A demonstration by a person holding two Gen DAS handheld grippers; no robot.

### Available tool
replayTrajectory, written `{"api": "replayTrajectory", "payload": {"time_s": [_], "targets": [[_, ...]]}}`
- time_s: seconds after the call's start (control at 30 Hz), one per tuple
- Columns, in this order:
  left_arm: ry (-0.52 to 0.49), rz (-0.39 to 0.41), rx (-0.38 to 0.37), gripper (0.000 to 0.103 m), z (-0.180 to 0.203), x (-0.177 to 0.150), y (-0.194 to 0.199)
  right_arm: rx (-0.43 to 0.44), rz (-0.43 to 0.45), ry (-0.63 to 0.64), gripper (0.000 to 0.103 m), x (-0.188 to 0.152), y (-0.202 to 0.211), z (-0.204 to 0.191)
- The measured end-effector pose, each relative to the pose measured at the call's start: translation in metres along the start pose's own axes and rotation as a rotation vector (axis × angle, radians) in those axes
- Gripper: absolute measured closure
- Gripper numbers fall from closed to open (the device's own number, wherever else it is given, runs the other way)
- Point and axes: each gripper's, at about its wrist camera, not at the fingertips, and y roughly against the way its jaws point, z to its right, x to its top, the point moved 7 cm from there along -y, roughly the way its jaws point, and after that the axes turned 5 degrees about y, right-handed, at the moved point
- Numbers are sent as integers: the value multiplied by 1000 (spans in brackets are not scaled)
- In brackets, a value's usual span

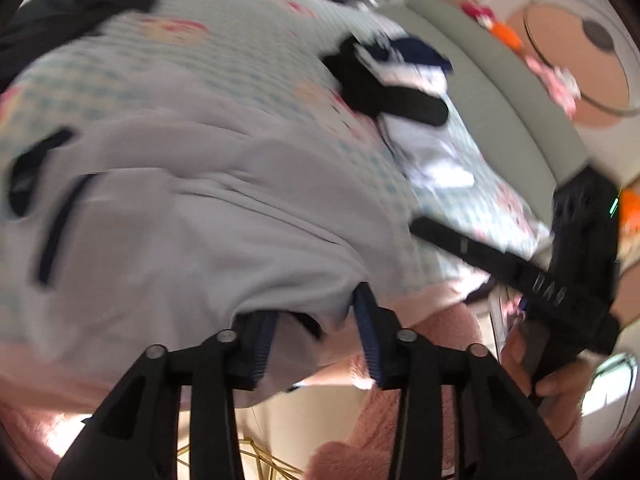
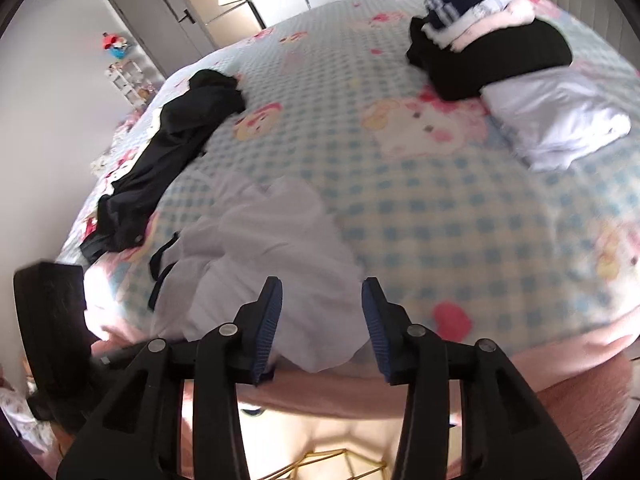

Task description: Fold clothes

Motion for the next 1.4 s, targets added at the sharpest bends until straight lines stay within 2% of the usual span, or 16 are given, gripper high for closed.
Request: {"api": "replayTrajectory", "payload": {"time_s": [0.13,0.23,0.37,0.5,0.53,0.63,0.7,0.73,0.77,0.87,0.97,1.03,1.13,1.2,1.27,1.4], "targets": [[22,103,3,58,-17,11,33,67,-59,32,60,-21,-10,-21],[84,158,34,49,-34,23,45,117,-98,123,60,-34,-15,-47],[63,142,145,49,-49,21,40,140,-199,168,60,-55,-39,-58],[59,89,187,49,-51,7,20,117,-204,94,60,-60,-53,-45],[65,63,170,48,-50,3,13,112,-205,76,59,-62,-56,-41],[66,-11,112,48,-44,-10,-7,81,-210,47,44,-64,-65,-34],[23,-23,134,51,-37,-14,-16,58,-188,59,48,-60,-63,-34],[-1,-25,156,57,-34,-16,-21,46,-177,65,52,-58,-62,-34],[-25,-26,177,73,-31,-17,-25,36,-166,69,56,-56,-60,-33],[-40,-15,232,90,-34,-12,-25,37,-143,49,56,-49,-50,-28],[-27,53,245,93,-37,9,-4,69,-137,13,53,-46,-41,-25],[-49,133,299,95,-37,33,20,81,-120,22,48,-41,-33,-25],[-80,233,367,95,-38,69,56,24,-96,62,45,-32,-29,-24],[-54,220,391,95,-52,76,61,9,-112,81,45,-30,-32,-23],[-22,197,413,92,-68,80,65,85,-188,86,45,-42,-43,-29],[-31,115,477,88,-73,50,46,114,-245,123,45,-53,-62,-37]]}}
